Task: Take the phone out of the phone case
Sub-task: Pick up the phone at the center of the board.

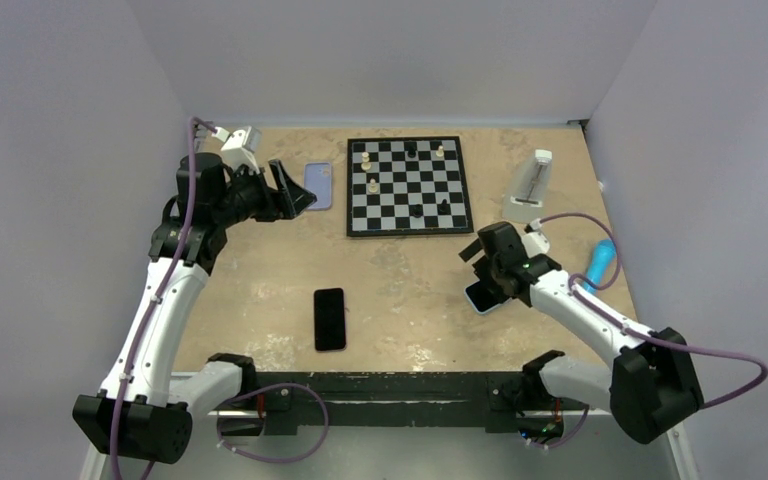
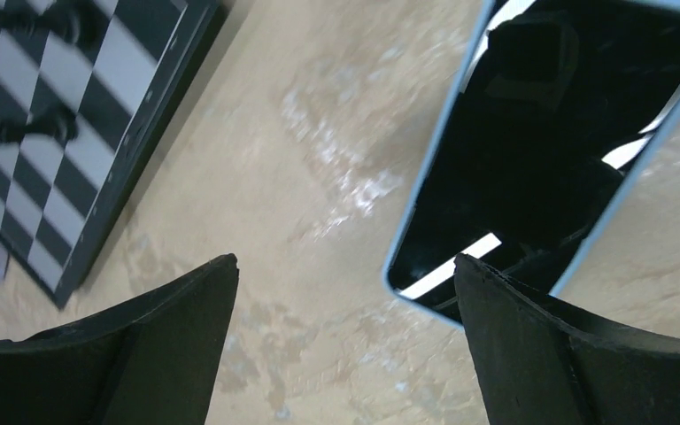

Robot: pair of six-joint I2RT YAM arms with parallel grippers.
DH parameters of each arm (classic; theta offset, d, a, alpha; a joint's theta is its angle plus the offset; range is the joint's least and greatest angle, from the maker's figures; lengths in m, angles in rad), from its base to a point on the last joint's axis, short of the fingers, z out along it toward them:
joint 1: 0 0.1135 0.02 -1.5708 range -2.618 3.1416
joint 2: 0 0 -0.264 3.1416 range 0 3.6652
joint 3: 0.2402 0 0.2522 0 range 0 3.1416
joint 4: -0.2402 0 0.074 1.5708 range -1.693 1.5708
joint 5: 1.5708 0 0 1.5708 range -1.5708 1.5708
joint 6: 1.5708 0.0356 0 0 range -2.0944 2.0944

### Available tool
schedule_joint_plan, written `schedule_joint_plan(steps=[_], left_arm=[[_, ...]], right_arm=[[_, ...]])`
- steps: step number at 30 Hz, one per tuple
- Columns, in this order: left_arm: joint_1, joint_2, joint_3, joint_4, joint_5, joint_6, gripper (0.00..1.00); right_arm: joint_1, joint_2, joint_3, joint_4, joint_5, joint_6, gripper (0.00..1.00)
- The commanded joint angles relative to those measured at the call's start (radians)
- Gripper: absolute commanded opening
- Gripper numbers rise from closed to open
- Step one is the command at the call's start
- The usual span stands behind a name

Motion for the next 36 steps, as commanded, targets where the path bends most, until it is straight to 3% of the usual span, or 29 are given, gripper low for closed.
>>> schedule_joint_plan(steps=[1,5,9,15,22,36], left_arm=[[-0.002,-0.003,0.0,0.042,0.015,-0.008,0.76],[-0.002,0.006,0.002,0.04,0.014,-0.007,0.76],[-0.002,0.01,0.001,0.041,0.02,-0.01,0.76],[-0.002,0.018,0.0,0.042,0.023,-0.012,0.76],[-0.002,0.019,-0.005,0.046,0.019,-0.014,0.76],[-0.002,0.019,-0.011,0.058,0.04,-0.023,0.75]], right_arm=[[-0.145,-0.003,0.027,-0.089,0.017,-0.01,0.96],[-0.272,0.009,0.003,-0.057,-0.06,-0.088,0.96],[-0.322,0.033,-0.01,-0.01,-0.114,-0.137,0.98],[-0.335,0.138,0.031,-0.046,-0.128,-0.149,0.98],[-0.334,0.153,0.004,-0.038,-0.14,-0.122,0.98],[-0.334,-0.001,-0.022,-0.113,-0.089,-0.147,0.98]])
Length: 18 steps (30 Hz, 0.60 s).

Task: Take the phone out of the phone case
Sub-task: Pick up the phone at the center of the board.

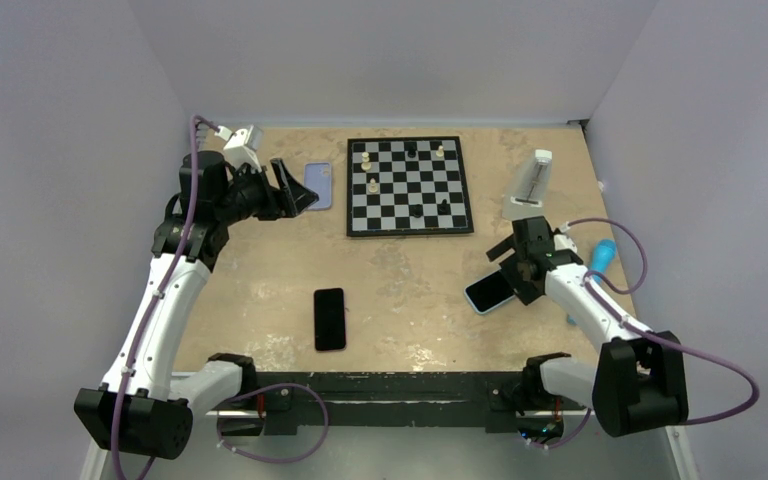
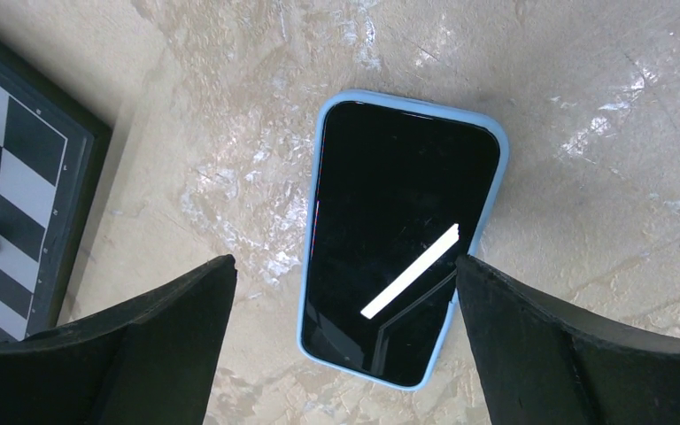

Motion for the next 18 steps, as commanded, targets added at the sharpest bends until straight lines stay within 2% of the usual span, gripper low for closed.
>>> schedule_joint_plan(steps=[1,7,14,18], left_arm=[[-0.002,0.0,-0.009,0.042,0.018,-0.005,0.75],[-0.002,0.002,-0.01,0.046,0.022,-0.01,0.76],[-0.002,-0.001,-0.017,0.057,0.035,-0.012,0.75],[-0.002,-0.009,-0.024,0.072,0.043,-0.013,0.77]], right_arm=[[-0.002,-0.029,-0.028,-0.033,0.009,0.004,0.98],[-0.002,-0.012,-0.062,0.013,-0.018,0.026,0.98],[-0.002,0.084,-0.043,0.078,-0.041,-0.008,0.98],[-0.002,0.127,0.013,0.034,-0.019,-0.025,0.98]])
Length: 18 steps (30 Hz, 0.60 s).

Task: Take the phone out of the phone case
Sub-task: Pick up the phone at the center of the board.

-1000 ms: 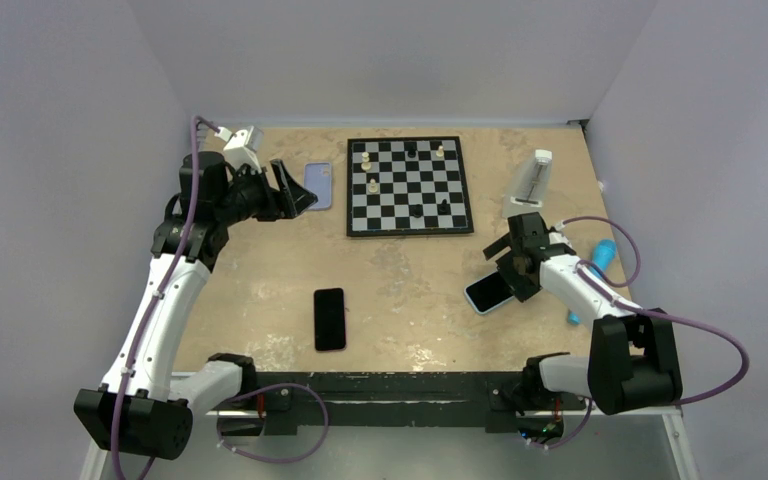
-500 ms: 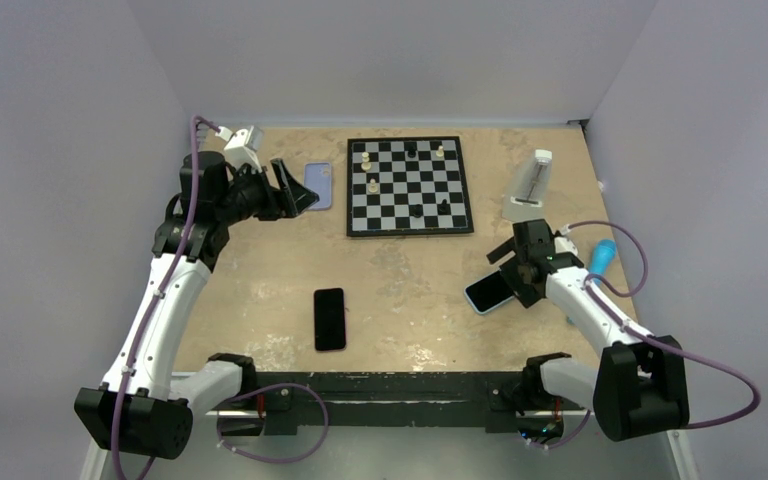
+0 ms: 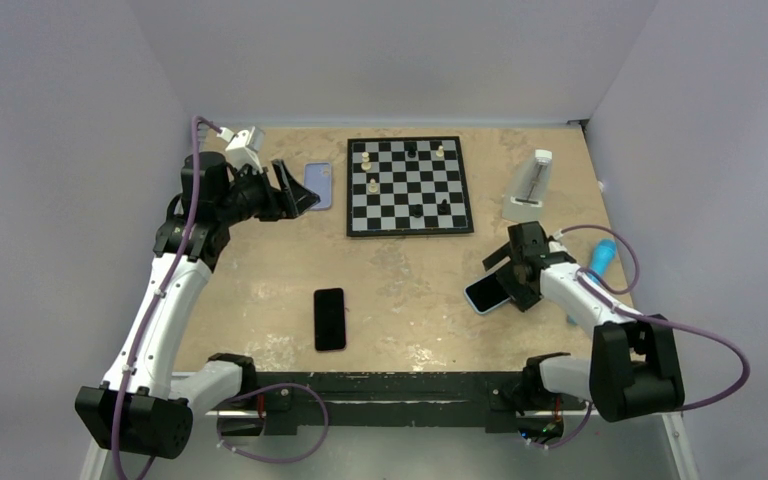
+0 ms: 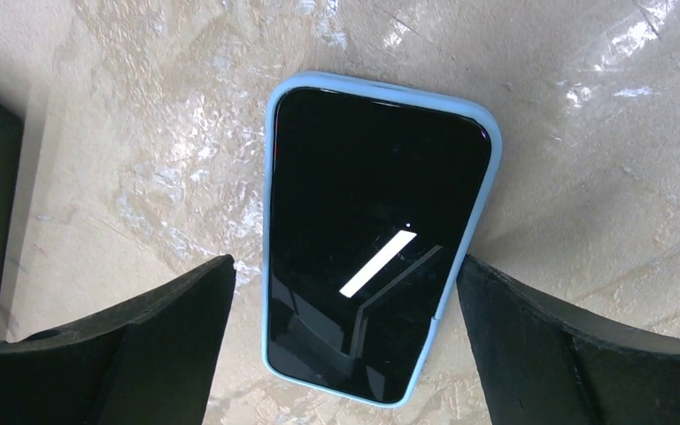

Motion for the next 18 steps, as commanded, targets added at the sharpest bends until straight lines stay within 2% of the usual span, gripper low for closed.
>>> schedule_joint_plan(steps=[1,6,9,14,18], left_arm=[[-0.002,-0.01,-0.01,0.057,0.025,-0.01,0.77],[-0.002,-0.011,-0.007,0.048,0.013,-0.001,0.78],[-0.002,-0.016,-0.006,0.045,0.005,0.004,0.78],[-0.002,-0.035,-0.005,0.047,0.005,0.008,0.78],[-0.002,-0.033,-0.007,0.046,0.003,0.009,0.78]], right_arm=[[-0.002,0.056,0.066,-0.019,0.019,-0.027,0.98],[0.0,0.199,0.183,-0.117,0.034,-0.076,0.98],[-0.001,0.292,0.215,-0.155,-0.011,-0.084,0.98],[0.002,0.382,0.239,-0.171,-0.08,-0.094,0.93],[0.018,0.425,0.28,-0.218,-0.062,-0.101,0.87]])
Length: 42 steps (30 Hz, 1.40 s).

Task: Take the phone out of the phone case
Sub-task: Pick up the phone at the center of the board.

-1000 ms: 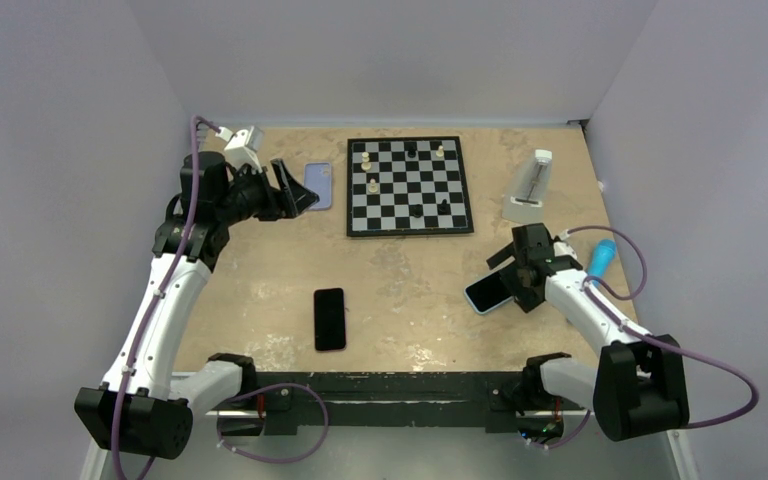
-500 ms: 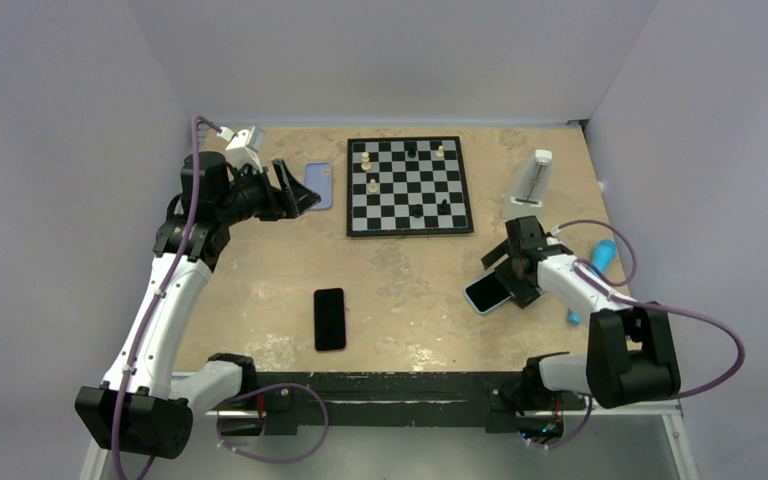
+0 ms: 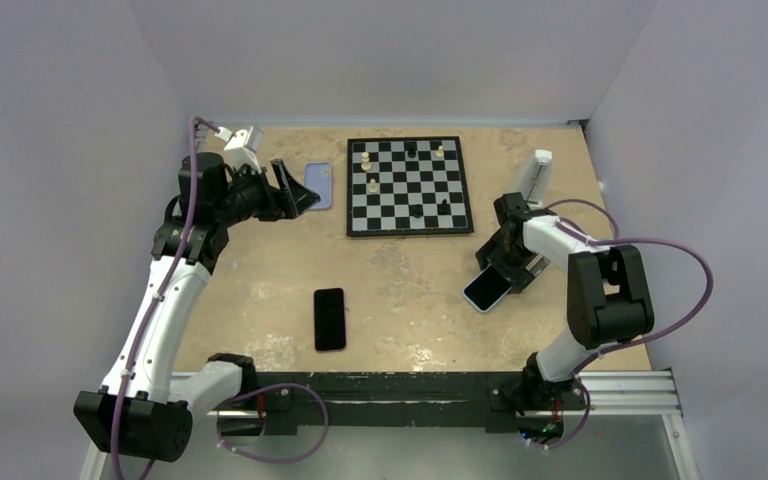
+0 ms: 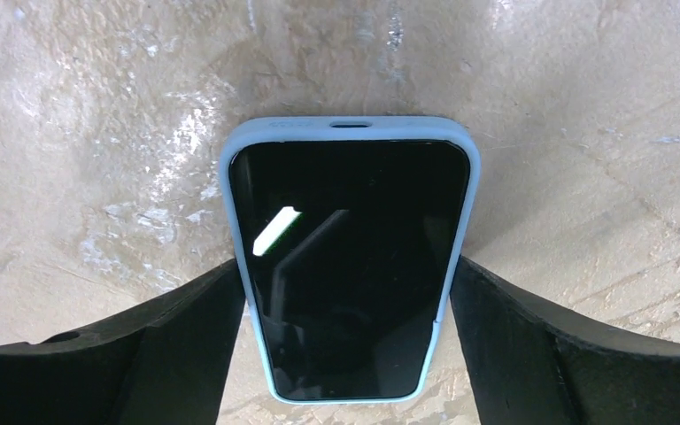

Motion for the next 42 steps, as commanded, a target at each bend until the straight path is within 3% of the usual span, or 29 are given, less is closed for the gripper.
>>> schedule_joint_plan(steps=[1,3,10,13,14,20,25,27,31,35,39,42], left_arm=[[-0.002,-0.02,-0.007,0.04,0.003,0.007,0.78],[-0.002,-0.016,-0.008,0.042,0.007,0.005,0.78],[-0.002,-0.007,-0.014,0.065,0.043,-0.018,0.78],[-0.002,-0.003,-0.017,0.069,0.048,-0.022,0.78],[-0.002,-0.002,-0.017,0.068,0.047,-0.022,0.78],[-0.002,0.011,-0.022,0.075,0.056,-0.032,0.78],[-0.002,0.047,-0.023,0.082,0.071,-0.052,0.78],[-0.002,0.065,-0.032,0.105,0.105,-0.076,0.78],[-0.002,0.12,-0.068,0.203,0.209,-0.152,0.78],[-0.014,0.186,-0.102,0.338,0.328,-0.255,0.79],[-0.076,0.195,-0.138,0.43,0.344,-0.295,0.8],[-0.137,0.203,-0.14,0.413,0.321,-0.266,0.81]], right_arm=[[0.022,0.077,-0.009,-0.014,-0.045,0.003,0.84],[0.029,0.076,-0.01,-0.011,-0.041,-0.003,0.8],[0.095,0.042,-0.033,0.015,-0.006,0.0,0.42],[0.167,-0.011,-0.058,0.026,0.064,0.034,0.06],[0.193,-0.028,-0.063,0.025,0.094,0.048,0.01],[0.321,-0.197,-0.083,0.072,0.28,0.033,0.0],[0.408,-0.323,-0.042,0.215,0.412,-0.245,0.0],[0.43,-0.378,-0.047,0.342,0.342,-0.43,0.0],[0.456,-0.502,-0.08,0.552,0.041,-0.694,0.0],[0.465,-0.546,-0.103,0.687,-0.173,-0.81,0.0],[0.493,-0.455,-0.036,0.672,-0.346,-0.896,0.0],[0.557,-0.411,-0.004,0.678,-0.368,-0.947,0.0]])
